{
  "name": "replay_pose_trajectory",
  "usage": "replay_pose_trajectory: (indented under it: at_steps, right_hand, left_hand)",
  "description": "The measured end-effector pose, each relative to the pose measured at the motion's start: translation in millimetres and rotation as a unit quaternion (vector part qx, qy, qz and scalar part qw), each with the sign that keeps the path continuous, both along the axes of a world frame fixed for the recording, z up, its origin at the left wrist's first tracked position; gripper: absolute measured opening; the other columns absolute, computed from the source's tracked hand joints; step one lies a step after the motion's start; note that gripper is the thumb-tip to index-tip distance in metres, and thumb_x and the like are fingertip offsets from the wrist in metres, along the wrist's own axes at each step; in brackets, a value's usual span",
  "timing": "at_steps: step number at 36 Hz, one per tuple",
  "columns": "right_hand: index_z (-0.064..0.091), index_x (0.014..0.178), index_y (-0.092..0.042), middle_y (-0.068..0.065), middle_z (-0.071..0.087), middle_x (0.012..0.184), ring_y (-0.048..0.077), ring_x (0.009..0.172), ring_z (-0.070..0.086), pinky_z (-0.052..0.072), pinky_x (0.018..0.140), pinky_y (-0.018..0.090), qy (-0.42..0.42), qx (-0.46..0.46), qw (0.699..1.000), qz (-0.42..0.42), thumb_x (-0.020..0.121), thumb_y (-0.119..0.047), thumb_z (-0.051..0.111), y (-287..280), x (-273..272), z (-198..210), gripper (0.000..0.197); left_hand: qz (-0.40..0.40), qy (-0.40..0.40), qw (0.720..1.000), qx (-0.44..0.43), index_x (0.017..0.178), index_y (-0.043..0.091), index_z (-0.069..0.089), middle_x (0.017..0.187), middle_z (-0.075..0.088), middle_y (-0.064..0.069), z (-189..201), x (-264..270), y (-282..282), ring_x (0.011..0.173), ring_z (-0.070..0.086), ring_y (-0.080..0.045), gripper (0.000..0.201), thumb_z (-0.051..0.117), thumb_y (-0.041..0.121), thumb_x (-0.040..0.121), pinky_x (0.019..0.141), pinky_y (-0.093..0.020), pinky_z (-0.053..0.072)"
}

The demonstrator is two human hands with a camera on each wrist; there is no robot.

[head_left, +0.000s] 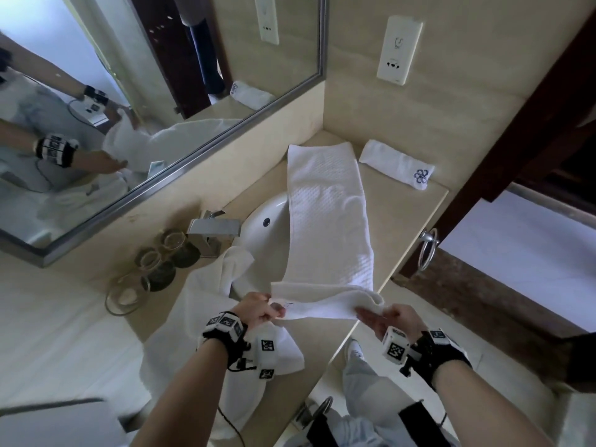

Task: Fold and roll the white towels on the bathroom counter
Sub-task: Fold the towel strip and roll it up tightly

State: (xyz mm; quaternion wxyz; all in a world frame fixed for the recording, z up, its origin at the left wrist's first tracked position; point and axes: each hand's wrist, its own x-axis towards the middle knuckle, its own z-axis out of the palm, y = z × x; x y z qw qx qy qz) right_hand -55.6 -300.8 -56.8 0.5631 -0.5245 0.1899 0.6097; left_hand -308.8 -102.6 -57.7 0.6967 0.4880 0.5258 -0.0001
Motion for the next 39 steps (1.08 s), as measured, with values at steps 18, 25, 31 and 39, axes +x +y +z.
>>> replay_pose_trajectory:
  at_steps: [18, 25, 31, 39]
  right_hand:
    - [0.066, 0.113, 0.003, 0.014, 0.066, 0.1, 0.028, 0.094, 0.061, 0.049, 0.087, 0.035, -0.364, -0.123, 0.912, 0.141, 0.088, -0.017, 0.063, 63, 51, -30, 0.032]
    - [0.064, 0.107, 0.007, 0.025, 0.061, 0.097, 0.024, 0.083, 0.051, 0.037, 0.071, 0.029, -0.379, -0.183, 0.876, 0.236, 0.095, -0.024, 0.05, 84, 41, -35, 0.036]
    - [0.062, 0.109, 0.013, 0.027, 0.065, 0.105, 0.037, 0.1, 0.062, 0.047, 0.084, 0.038, -0.342, -0.221, 0.885, 0.227, 0.087, -0.028, 0.06, 94, 51, -36, 0.046]
    - [0.058, 0.077, -0.002, 0.014, 0.062, 0.075, 0.033, 0.079, 0.063, 0.055, 0.076, 0.044, -0.299, -0.259, 0.897, 0.197, 0.06, -0.034, 0.066, 83, 59, -41, 0.037]
  left_hand:
    - [0.02, -0.012, 0.974, 0.226, 0.104, 0.017, 0.063, 0.095, 0.068, 0.0, -7, 74, 26, 0.091, 0.063, -0.016, 0.016, 0.051, 0.026, 0.097, 0.079, -0.029, 0.047]
    - [0.046, 0.159, 0.968, 0.188, 0.065, 0.013, 0.053, 0.064, 0.052, -0.001, -28, 76, 26, 0.068, 0.052, -0.023, 0.025, 0.053, 0.015, 0.09, 0.056, -0.027, 0.033]
    - [-0.076, 0.241, 0.941, 0.225, 0.052, 0.015, 0.037, 0.053, 0.04, 0.001, -30, 76, 29, 0.049, 0.037, -0.012, 0.042, 0.05, 0.024, 0.091, 0.047, -0.025, 0.024]
    - [-0.078, 0.235, 0.957, 0.152, 0.054, 0.015, 0.035, 0.056, 0.039, -0.002, -34, 82, 30, 0.053, 0.037, -0.019, 0.041, 0.051, 0.026, 0.089, 0.055, -0.029, 0.027]
